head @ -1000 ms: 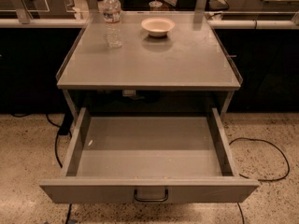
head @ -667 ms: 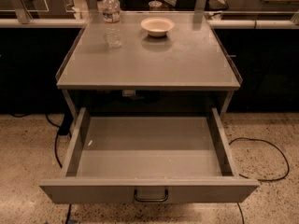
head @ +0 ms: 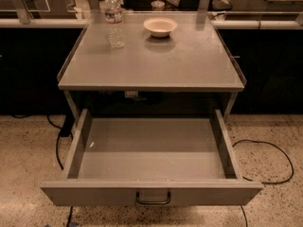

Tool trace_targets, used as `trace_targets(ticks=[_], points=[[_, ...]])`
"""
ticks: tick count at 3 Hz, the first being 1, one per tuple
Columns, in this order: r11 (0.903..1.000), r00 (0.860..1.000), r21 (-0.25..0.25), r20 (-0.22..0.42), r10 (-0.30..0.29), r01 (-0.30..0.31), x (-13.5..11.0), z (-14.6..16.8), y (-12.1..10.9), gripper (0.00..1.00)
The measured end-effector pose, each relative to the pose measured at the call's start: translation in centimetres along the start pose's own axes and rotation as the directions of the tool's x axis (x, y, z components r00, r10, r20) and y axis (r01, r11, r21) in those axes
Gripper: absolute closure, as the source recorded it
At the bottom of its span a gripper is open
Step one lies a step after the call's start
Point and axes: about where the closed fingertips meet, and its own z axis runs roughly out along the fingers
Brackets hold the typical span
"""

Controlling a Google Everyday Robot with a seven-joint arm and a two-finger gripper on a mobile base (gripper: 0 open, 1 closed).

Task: Close top drawer

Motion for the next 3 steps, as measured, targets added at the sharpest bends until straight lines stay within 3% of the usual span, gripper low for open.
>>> trace_targets(ticks=[1,2,3], points=[[0.9992,0.999,-0.009,0.019,0.040,-0.040,3.7,0.3,1.2,0.00],[0.9992,0.999,-0.009,0.019,0.040,-0.040,3.7,0.3,1.2,0.00],[0.9989,0.999,0.024,0.014,0.040,-0.041,3.9,0.1,2.3,0.00]])
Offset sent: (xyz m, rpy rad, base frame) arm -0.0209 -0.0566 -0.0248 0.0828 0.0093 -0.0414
